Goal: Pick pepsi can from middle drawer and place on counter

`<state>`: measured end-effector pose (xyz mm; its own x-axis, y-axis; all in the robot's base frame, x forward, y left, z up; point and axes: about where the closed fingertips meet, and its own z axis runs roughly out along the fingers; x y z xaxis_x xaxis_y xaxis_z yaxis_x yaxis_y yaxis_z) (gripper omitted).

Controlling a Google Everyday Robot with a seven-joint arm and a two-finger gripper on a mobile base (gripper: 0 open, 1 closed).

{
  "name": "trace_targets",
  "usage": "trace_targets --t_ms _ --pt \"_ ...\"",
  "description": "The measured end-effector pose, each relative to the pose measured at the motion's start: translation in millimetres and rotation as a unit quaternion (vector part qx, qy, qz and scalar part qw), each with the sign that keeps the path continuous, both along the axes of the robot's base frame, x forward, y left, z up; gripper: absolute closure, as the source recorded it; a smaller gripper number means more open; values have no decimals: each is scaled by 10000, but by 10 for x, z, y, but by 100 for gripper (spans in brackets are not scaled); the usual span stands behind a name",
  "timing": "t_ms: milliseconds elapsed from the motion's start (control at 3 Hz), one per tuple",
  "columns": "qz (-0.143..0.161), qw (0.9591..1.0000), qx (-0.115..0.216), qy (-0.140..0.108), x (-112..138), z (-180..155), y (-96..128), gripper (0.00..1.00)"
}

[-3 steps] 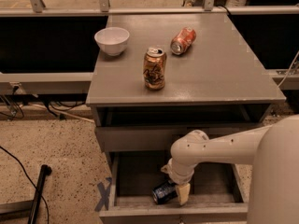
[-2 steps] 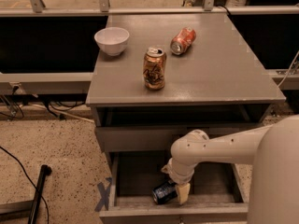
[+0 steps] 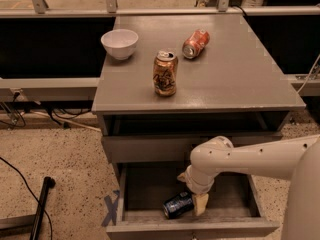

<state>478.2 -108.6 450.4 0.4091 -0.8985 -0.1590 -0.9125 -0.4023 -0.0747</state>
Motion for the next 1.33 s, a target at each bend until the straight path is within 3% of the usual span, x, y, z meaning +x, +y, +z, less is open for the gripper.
trace_targets --t_ms 333,1333 --pt "-61 9999 116 -34 19 54 -7 26" --pt "62 9993 365 43 -89 -198 246 26"
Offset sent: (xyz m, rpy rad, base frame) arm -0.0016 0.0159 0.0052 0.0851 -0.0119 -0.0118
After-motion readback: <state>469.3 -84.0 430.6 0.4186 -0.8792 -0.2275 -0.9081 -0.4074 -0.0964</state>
